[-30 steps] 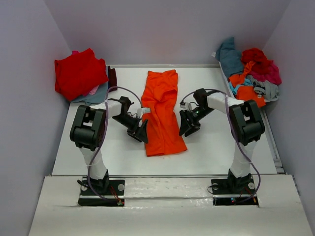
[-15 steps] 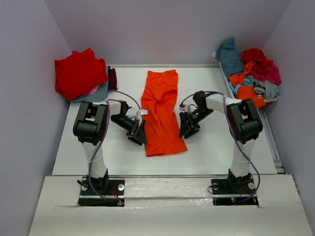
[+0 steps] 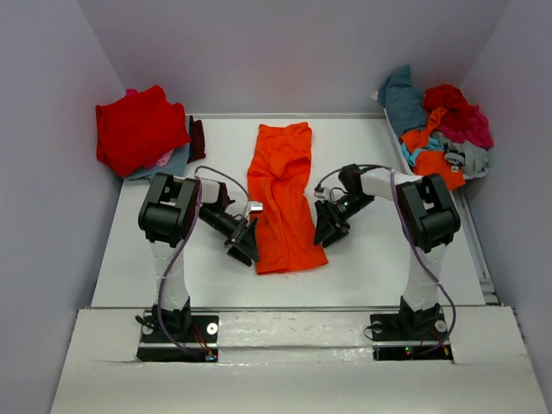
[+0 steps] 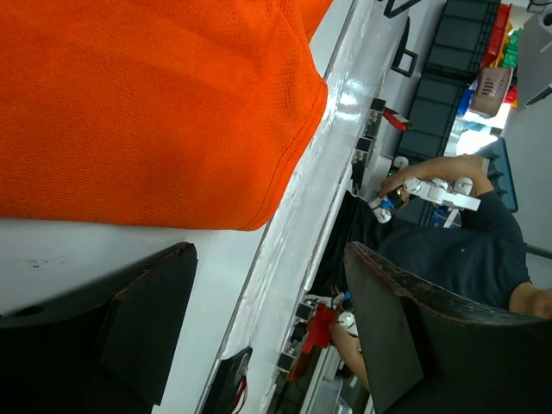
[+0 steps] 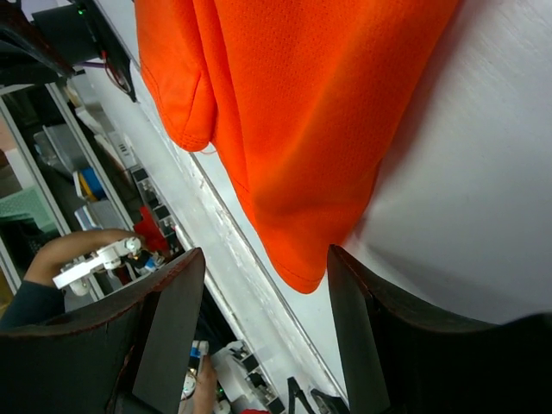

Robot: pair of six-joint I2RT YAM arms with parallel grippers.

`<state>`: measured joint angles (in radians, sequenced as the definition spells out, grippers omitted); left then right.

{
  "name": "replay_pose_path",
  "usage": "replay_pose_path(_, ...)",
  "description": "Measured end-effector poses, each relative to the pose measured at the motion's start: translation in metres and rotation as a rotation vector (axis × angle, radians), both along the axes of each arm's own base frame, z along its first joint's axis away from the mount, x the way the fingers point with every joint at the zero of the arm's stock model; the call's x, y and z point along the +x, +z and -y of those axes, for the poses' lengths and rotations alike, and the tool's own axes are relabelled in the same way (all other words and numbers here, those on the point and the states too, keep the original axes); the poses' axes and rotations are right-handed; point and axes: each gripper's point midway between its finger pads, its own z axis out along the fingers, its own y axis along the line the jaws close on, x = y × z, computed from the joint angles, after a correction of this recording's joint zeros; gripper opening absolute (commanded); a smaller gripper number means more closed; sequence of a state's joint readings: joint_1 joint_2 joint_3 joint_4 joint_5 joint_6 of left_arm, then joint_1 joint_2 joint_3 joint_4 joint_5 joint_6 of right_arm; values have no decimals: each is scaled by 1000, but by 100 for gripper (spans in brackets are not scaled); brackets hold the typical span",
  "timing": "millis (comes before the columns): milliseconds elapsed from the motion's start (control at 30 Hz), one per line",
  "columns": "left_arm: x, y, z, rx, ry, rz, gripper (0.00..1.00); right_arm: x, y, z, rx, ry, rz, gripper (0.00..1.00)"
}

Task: Fold and stack the t-shirts
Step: Fold the tshirt

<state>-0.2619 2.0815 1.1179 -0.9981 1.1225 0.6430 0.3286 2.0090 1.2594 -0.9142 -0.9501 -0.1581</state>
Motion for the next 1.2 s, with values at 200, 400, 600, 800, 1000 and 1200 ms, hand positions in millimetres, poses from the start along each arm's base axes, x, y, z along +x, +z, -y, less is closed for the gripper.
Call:
replay_pose_path(200,-2,0,0,-7,-11,-15,84,4,2,5,36,-23,-3,65)
replay_pose_path(400,0,0,0,4,-25,-9,84,-4,-6,15,33,-48,-44,65)
replay_pose_path(600,3,1,2,6,-29,-6,84,-9,-7,15,53,-50,-70,65)
replay_pose_path(800,3,1,4,9,-30,-10,84,-13,-12,10,92,-57,-137,65)
replay_pose_path(1000,2,0,7,7,-33,-10,84,-13,-11,8,111,-61,-154,64)
replay_pose_path(1200,2,0,17,-9,-51,-23,84,-6,-10,5,127,-61,-141,64)
